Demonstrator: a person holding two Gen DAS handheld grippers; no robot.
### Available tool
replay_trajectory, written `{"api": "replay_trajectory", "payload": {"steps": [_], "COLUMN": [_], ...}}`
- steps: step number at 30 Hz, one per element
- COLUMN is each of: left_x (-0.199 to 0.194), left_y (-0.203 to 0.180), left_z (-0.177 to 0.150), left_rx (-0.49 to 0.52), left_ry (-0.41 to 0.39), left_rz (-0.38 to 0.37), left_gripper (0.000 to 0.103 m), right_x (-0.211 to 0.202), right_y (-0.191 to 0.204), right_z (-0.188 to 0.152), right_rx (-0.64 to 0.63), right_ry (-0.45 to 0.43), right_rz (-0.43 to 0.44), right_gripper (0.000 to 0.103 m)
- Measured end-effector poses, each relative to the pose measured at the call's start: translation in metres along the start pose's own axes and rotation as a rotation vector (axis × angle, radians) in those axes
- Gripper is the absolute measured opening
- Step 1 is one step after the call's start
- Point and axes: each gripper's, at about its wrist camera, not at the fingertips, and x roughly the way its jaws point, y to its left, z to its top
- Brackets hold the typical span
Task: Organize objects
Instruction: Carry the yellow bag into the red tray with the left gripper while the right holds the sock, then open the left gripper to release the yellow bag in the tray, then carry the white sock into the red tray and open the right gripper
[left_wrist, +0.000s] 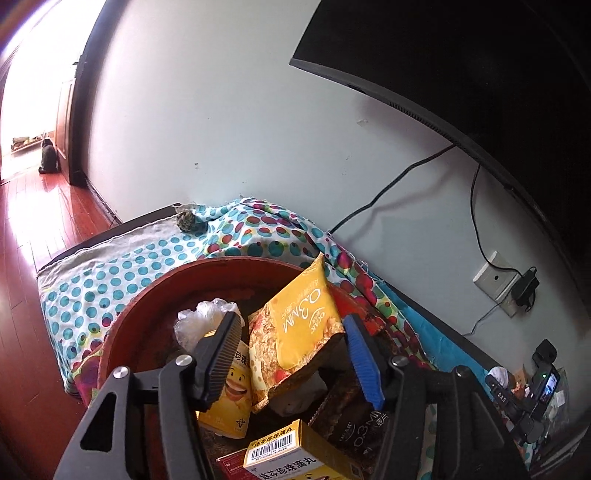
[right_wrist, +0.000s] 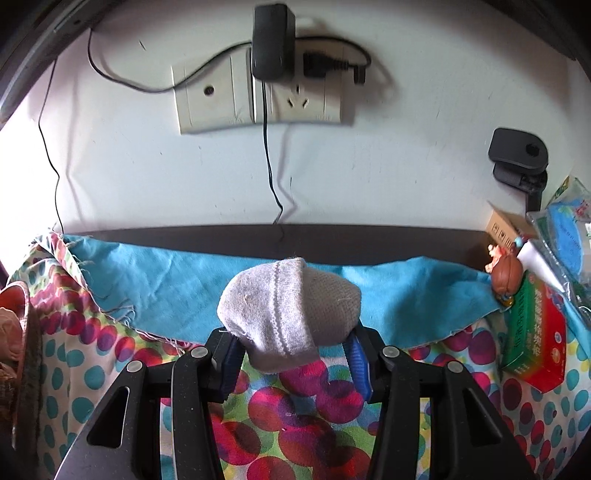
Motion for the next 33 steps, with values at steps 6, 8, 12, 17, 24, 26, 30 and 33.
{"api": "replay_trajectory", "payload": {"steps": [6, 8, 12, 17, 24, 26, 30, 33], "left_x": [0.014, 0.017, 0.013, -0.004, -0.022, -0.023, -0.026, -0.029], "left_y": [-0.010, -0.016, -0.024, -0.027, -0.014, -0.009, -0.002, -0.001], "left_z": [-0.002, -0.006, -0.008, -0.004, 0.011, 0.015, 0.019, 0.020], "left_rx": [0.051, 0.093, 0.125, 0.209, 0.251, 0.249, 0.265, 0.300], "left_ry": [0.074, 0.093, 0.098, 0.048, -0.001, 0.019, 0.051, 0.079], "left_rz": [-0.134, -0.162, -0.216, -0.167, -0.059, -0.037, 0.008, 0.045], "left_gripper": [0.061, 0.061, 0.062, 0.063, 0.065, 0.066, 0.066, 0.066], "right_x": [-0.002, -0.008, -0.027, -0.066, -0.124, -0.138, -0.157, -0.165], "right_y": [0.007, 0.010, 0.022, 0.058, 0.153, 0.185, 0.236, 0.259], "right_z": [-0.002, -0.005, -0.003, 0.006, 0.004, -0.004, -0.023, -0.035], "right_rx": [-0.026, -0.043, -0.070, -0.128, -0.297, -0.360, -0.455, -0.488], "right_ry": [0.017, 0.021, 0.006, -0.029, -0.033, -0.007, 0.033, 0.052], "right_rz": [-0.017, -0.012, 0.023, 0.137, 0.346, 0.396, 0.466, 0.491], "right_gripper": [0.046, 0.046, 0.046, 0.046, 0.046, 0.046, 0.047, 0.047]}}
